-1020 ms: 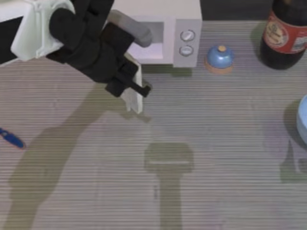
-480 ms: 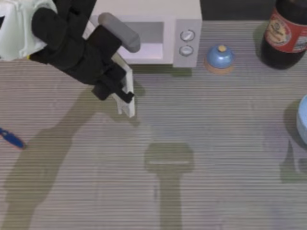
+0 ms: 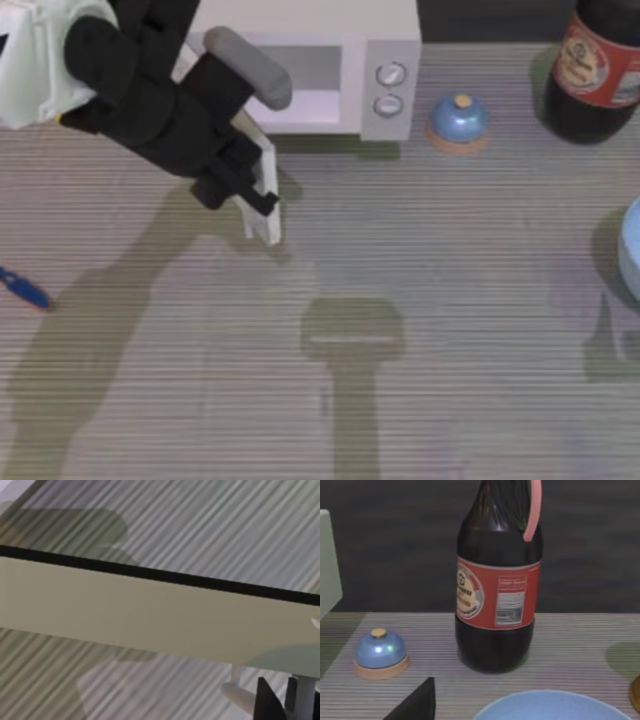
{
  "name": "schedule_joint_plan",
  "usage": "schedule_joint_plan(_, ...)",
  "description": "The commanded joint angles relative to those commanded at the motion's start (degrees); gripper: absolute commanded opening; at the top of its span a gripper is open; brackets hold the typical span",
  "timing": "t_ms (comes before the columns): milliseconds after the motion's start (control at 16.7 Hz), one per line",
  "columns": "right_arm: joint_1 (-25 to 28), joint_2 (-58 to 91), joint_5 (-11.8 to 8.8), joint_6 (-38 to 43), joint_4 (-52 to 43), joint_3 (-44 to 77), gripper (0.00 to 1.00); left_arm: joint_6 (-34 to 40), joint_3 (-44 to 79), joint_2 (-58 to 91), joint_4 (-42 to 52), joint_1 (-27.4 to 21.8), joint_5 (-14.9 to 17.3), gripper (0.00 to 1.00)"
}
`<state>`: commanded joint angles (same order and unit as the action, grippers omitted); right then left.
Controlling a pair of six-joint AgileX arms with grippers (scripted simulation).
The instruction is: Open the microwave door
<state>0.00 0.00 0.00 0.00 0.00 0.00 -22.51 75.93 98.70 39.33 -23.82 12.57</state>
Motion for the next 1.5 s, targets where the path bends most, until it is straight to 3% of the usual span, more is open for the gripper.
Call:
schedule_joint_plan(960,0.0,0.0,0.0,0.0,0.0,0.0,1.00,0.0,-0.1,0.0,0.1,-0.2,0.4,0.00)
schedule_joint_plan(1500,0.0,0.0,0.0,0.0,0.0,0.0,1.00,-10.4,-1.1,-1.3,2.9,4.2,5.0,0.00)
